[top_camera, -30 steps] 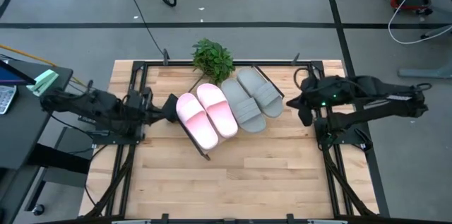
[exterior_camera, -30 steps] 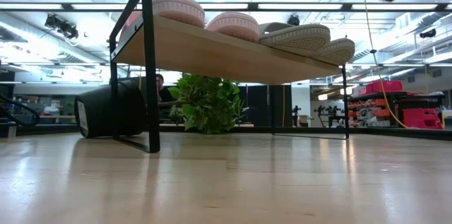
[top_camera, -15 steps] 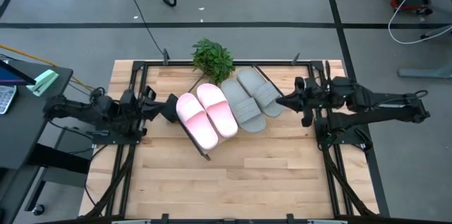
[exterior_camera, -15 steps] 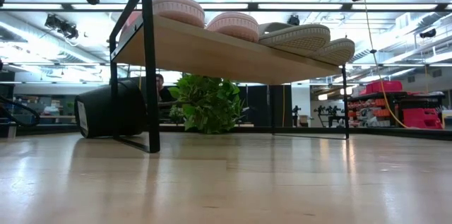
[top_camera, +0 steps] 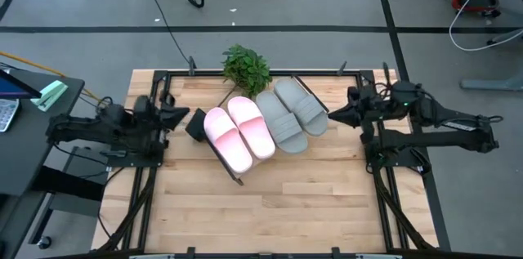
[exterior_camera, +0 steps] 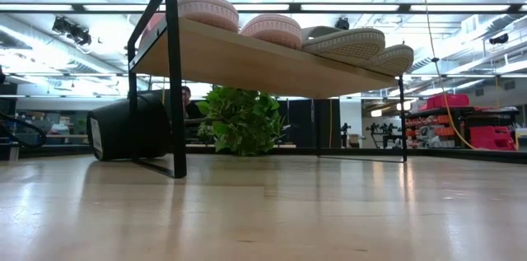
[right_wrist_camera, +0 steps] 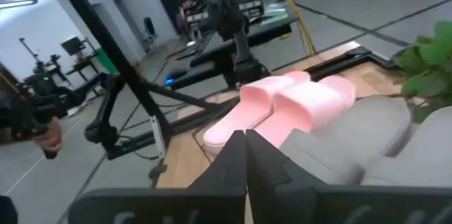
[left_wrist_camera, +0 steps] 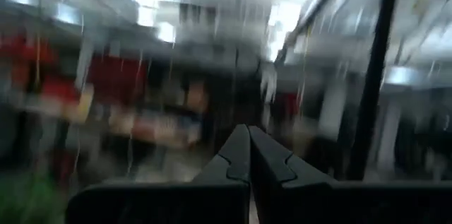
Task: Pick and place slides into the shelf
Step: Return to Home Position
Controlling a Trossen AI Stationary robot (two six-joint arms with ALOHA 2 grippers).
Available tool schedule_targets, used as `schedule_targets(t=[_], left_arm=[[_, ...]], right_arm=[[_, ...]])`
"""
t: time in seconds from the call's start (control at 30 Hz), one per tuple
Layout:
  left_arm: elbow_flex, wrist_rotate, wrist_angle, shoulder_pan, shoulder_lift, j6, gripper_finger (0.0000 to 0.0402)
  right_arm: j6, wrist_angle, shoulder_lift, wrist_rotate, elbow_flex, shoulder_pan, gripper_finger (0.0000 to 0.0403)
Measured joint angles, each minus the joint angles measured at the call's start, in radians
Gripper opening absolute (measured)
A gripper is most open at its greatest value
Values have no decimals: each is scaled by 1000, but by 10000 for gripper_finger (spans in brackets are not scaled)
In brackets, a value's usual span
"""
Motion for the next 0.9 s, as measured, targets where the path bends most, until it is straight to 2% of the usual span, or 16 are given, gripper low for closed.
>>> schedule_targets(t=[0.1, 0.2, 0.3, 0.47, 0.57, 0.9], left_arm=[[33, 43, -230, 14, 15, -78, 1], [41, 74, -228, 19, 29, -115, 1], [73, 70, -219, 20, 24, -47, 1], [74, 41, -351, 20, -27, -27, 1], [18, 10, -307, 20, -73, -25, 1], [-189, 7, -89, 20, -231, -11, 1]], right_arm=[[-2, -54, 1, -64, 4, -34, 0], [23, -107, 8, -128, 1, -64, 0], [45, 4, -4, -132, 2, -87, 0], [54, 26, -51, -126, -4, -133, 0], [82, -15, -75, -126, -10, -162, 0], [164, -47, -83, -126, -9, -204, 0]])
